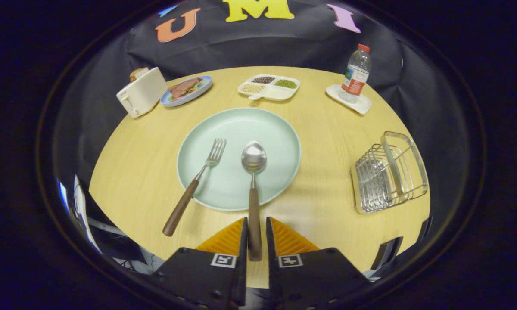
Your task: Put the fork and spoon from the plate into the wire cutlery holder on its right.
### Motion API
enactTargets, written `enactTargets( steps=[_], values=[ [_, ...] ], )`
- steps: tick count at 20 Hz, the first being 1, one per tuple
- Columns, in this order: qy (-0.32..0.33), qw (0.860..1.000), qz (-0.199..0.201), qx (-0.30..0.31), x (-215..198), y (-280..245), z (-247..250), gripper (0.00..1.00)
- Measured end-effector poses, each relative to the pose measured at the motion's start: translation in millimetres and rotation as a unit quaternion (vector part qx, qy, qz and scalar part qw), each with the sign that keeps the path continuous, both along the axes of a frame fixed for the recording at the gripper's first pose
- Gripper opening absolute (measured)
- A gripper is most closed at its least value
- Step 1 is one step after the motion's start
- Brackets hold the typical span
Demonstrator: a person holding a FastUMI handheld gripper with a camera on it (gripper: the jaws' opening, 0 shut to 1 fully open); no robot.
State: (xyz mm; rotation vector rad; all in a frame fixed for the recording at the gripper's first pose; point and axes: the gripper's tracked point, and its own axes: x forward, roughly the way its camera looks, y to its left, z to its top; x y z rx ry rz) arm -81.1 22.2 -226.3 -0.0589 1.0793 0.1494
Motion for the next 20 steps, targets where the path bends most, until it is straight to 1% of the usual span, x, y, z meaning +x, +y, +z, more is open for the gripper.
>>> enactTargets(
  steps=[1,3,4,5,9,13,16,20],
  values=[
    [0.005,1.0,-0.004,0.009,-2,1,-1,0.12],
    [0.006,1.0,-0.01,0.024,0,0,1,0.05],
    [0.005,0.999,-0.015,0.032,-1,-3,3,0.05],
    [0.002,0.999,-0.015,0.041,2,-3,8,0.0],
    [-0.007,0.996,-0.016,0.087,5,0,38,0.0],
    [-0.027,0.994,-0.006,0.103,4,-8,87,0.0],
    [-0.039,0.995,-0.011,0.095,1,-40,122,0.0],
    [-0.039,0.997,-0.039,0.058,1,-109,149,0.0]
  ],
)
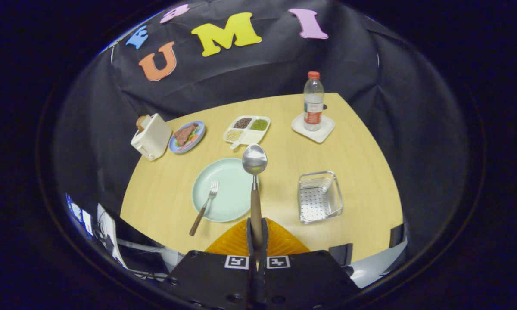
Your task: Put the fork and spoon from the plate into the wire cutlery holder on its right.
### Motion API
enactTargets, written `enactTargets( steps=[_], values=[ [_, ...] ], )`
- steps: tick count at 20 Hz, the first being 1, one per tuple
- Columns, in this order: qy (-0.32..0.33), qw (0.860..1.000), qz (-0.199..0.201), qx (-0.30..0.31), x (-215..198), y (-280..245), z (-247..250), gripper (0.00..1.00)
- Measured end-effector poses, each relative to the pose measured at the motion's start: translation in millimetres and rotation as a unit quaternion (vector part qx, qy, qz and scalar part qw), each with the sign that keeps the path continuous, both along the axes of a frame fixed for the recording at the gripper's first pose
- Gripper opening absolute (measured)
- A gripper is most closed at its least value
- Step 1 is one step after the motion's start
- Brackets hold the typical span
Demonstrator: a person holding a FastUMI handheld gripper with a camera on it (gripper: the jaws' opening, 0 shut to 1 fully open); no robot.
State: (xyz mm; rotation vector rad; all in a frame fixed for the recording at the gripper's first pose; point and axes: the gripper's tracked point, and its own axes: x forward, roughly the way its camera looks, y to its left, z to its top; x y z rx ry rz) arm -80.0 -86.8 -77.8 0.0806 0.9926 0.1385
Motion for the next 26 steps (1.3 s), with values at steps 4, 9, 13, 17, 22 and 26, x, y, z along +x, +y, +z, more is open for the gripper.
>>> enactTargets(
  steps=[4,9,13,17,22,26],
  values=[
    [0.041,0.999,-0.015,-0.016,-15,-46,3,0.0],
    [0.076,0.996,-0.032,-0.028,-26,-77,-10,0.0],
    [0.119,0.992,-0.043,-0.01,-27,-82,-23,0.01],
    [0.112,0.991,-0.073,-0.02,-9,-91,-20,0.06],
    [0.069,0.994,-0.089,0.0,8,-82,0,0.55],
    [0.025,0.997,-0.078,0.001,13,-52,14,0.9]
  ],
)
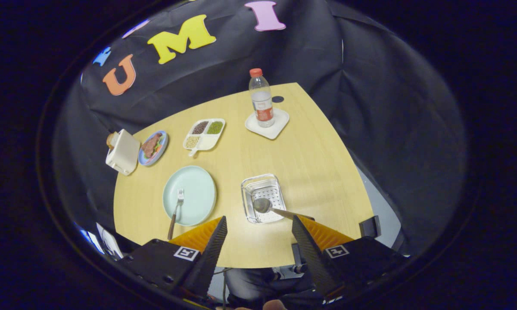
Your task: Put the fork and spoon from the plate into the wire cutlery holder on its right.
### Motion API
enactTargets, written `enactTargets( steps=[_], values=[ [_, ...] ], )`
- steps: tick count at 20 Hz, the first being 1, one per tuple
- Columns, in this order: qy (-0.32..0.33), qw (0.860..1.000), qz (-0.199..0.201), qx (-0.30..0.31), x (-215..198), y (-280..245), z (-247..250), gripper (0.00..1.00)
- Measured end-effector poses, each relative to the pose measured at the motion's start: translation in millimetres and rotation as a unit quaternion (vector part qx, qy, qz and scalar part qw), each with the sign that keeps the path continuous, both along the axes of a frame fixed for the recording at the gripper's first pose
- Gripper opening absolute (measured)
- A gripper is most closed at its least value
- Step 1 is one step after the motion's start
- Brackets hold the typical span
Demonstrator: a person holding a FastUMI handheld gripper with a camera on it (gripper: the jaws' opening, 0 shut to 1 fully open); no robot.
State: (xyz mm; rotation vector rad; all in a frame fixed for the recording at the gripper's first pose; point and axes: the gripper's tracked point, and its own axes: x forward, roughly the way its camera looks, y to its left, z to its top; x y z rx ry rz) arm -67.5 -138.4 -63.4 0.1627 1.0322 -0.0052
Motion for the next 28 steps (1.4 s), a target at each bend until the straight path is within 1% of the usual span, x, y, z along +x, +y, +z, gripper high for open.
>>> enactTargets(
  steps=[2,4,7,16,19,23,26,28],
  values=[
    [-0.01,1.0,0.007,0.003,-2,23,1,0.91],
    [-0.009,1.0,0.022,0.011,-6,52,-3,0.93],
    [-0.001,0.999,0.046,0.015,-7,96,-21,0.93],
    [0.059,0.993,0.102,0.02,-22,219,-106,0.93],
    [0.079,0.991,0.111,0.015,-26,247,-136,0.93],
    [0.1,0.989,0.112,0.002,-27,261,-166,0.93],
    [0.114,0.988,0.103,-0.003,-25,262,-182,0.66],
    [0.121,0.988,0.093,-0.004,-23,260,-189,0.42]
  ],
)
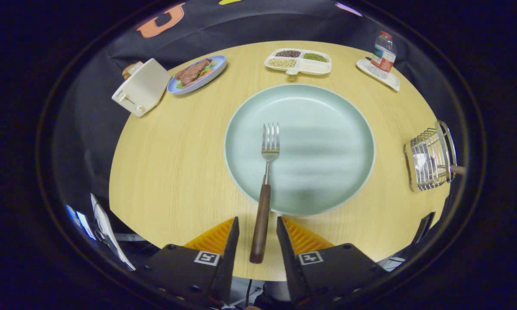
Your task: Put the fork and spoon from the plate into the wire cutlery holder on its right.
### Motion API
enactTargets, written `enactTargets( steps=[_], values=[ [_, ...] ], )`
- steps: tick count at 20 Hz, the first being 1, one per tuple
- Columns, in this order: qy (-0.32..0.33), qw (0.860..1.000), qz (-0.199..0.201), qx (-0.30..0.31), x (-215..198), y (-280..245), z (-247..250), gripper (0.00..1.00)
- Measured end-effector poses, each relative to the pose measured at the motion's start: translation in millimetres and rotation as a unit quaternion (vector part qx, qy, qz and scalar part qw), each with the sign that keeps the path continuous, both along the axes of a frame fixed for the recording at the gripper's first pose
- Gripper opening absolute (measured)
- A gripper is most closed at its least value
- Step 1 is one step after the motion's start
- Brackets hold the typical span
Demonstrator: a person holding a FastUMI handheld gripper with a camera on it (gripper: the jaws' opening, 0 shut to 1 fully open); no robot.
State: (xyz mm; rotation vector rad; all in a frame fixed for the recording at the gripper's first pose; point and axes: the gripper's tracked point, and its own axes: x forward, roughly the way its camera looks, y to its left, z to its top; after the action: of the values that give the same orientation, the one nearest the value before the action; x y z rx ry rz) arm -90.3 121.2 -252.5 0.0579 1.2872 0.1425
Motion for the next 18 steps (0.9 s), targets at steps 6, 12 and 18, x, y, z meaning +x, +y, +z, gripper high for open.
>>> enactTargets(
  steps=[6,12,18],
  values=[
    [-0.001,1.0,0.017,0.005,1,-3,3,0.05],
    [-0.013,0.999,0.027,0.022,1,-6,18,0.0],
    [-0.029,0.999,0.023,0.026,-1,-39,54,0.0]
  ],
)
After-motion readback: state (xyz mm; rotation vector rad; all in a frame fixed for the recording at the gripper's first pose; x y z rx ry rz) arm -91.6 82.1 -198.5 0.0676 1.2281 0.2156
